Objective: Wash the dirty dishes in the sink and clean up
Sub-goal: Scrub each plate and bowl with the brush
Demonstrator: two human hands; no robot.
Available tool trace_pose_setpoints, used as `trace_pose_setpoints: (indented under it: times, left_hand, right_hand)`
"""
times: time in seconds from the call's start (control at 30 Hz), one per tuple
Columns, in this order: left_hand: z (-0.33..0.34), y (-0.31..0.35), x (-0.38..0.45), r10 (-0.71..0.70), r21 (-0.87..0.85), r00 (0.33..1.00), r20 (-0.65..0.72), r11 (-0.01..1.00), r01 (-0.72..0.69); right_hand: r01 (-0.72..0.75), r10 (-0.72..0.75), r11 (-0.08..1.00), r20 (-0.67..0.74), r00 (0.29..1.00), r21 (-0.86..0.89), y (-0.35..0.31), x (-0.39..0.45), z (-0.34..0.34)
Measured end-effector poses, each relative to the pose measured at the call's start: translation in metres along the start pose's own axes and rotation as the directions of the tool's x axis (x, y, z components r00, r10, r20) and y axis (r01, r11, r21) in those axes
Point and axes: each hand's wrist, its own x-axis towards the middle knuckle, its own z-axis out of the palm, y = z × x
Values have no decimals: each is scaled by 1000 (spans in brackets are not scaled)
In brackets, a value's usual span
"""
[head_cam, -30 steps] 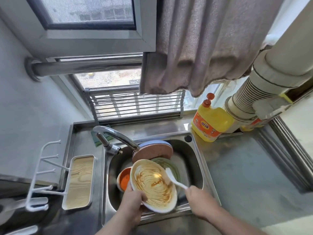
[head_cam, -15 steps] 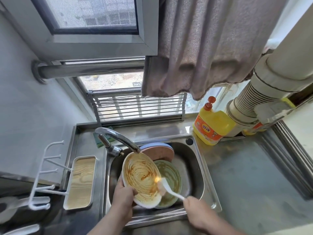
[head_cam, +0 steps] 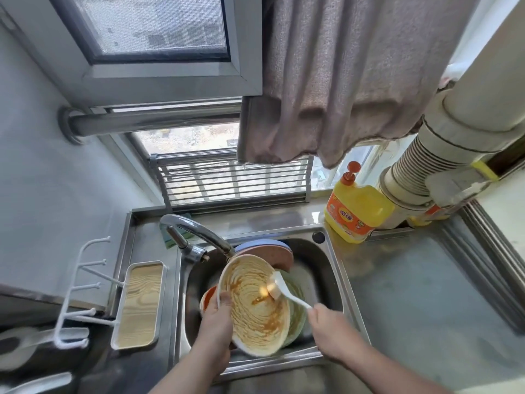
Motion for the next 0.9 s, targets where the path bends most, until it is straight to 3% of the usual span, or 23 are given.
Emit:
trace_pose_setpoints:
  times: [0.13, 0.23, 0.33, 0.43, 0.57, 0.63, 0.8, 0.9]
  left_hand:
    - [5, -5, 4, -95, -45, 993, 64, 994, 98]
    - [-1, 5, 13, -181, -159, 983, 31, 970, 184]
    - [-10, 10, 23, -233, -244, 970, 72, 939, 244]
    - [-4, 9, 15, -241, -230, 970, 27, 943, 241]
    - [11, 1, 13, -268, -238, 962, 56, 932, 274]
    - [14, -2, 16, -274, -220, 962, 5, 938, 268]
    - [10, 9, 26, -282, -291, 959, 7, 917, 272]
    - [5, 15, 22, -214, -222, 976, -43, 954, 199]
  right_hand:
    - [193, -196, 979, 38, 980, 65, -54, -10, 3]
    - [168, -193, 969, 129, 973, 180, -60, -35, 25]
    - [148, -179, 974, 179, 968, 171, -37, -57, 30]
    - [168, -189, 977, 170, 967, 131, -37, -58, 26]
    - [170, -187, 967, 74, 980, 192, -69, -34, 12]
    - [150, -165, 966, 55, 985, 209, -76, -22, 5]
    - [172, -209, 955, 137, 968, 241, -75, -38, 6]
    - [145, -203, 949, 191, 960, 280, -62, -51, 8]
